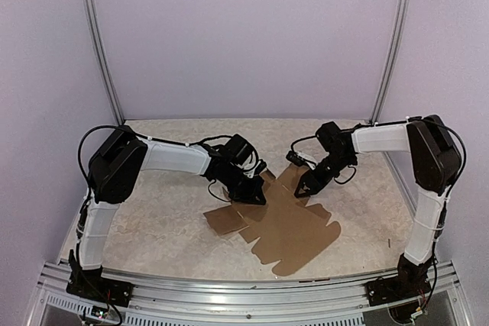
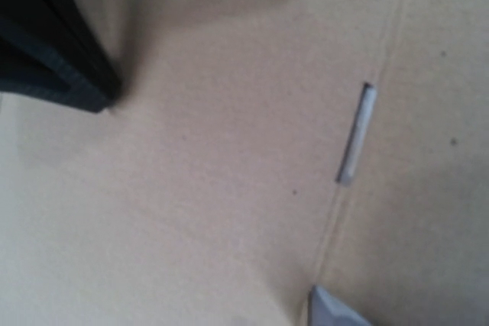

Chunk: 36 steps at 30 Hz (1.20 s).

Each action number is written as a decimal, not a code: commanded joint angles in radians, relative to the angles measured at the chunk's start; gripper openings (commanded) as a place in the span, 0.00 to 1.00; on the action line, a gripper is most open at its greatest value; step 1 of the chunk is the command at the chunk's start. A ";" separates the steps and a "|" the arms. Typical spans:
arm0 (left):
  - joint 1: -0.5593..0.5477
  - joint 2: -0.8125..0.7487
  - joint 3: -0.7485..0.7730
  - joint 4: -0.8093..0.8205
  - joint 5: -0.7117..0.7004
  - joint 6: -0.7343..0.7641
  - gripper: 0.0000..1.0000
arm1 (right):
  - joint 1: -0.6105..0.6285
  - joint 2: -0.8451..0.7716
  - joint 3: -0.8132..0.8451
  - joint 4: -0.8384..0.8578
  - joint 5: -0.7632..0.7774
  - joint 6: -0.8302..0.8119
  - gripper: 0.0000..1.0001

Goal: Fold the paper box

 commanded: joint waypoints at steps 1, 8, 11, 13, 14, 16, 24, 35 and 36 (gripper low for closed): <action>-0.006 0.051 -0.025 -0.041 -0.034 0.004 0.03 | 0.003 -0.058 -0.011 -0.053 0.066 0.014 0.35; -0.007 0.047 -0.032 -0.035 -0.036 -0.004 0.03 | -0.006 -0.051 -0.009 -0.062 0.097 0.035 0.33; -0.006 0.045 -0.037 -0.035 -0.037 -0.005 0.02 | -0.006 -0.036 -0.006 -0.081 0.056 0.027 0.30; -0.006 0.044 -0.043 -0.036 -0.039 -0.006 0.02 | -0.006 -0.034 -0.007 -0.093 0.039 0.018 0.29; -0.005 0.044 -0.043 -0.035 -0.040 -0.006 0.02 | -0.006 -0.035 -0.007 -0.102 0.031 0.013 0.28; -0.006 0.044 -0.045 -0.034 -0.042 -0.008 0.02 | -0.005 -0.041 -0.010 -0.118 0.008 0.002 0.27; -0.009 0.033 -0.043 -0.018 -0.047 -0.011 0.02 | 0.004 -0.053 -0.024 -0.154 -0.080 -0.036 0.26; -0.011 0.031 -0.059 -0.012 -0.042 -0.014 0.02 | 0.026 -0.007 -0.017 -0.171 -0.162 -0.062 0.29; -0.011 0.031 -0.059 -0.011 -0.041 -0.015 0.02 | 0.026 -0.002 -0.019 -0.166 -0.159 -0.061 0.28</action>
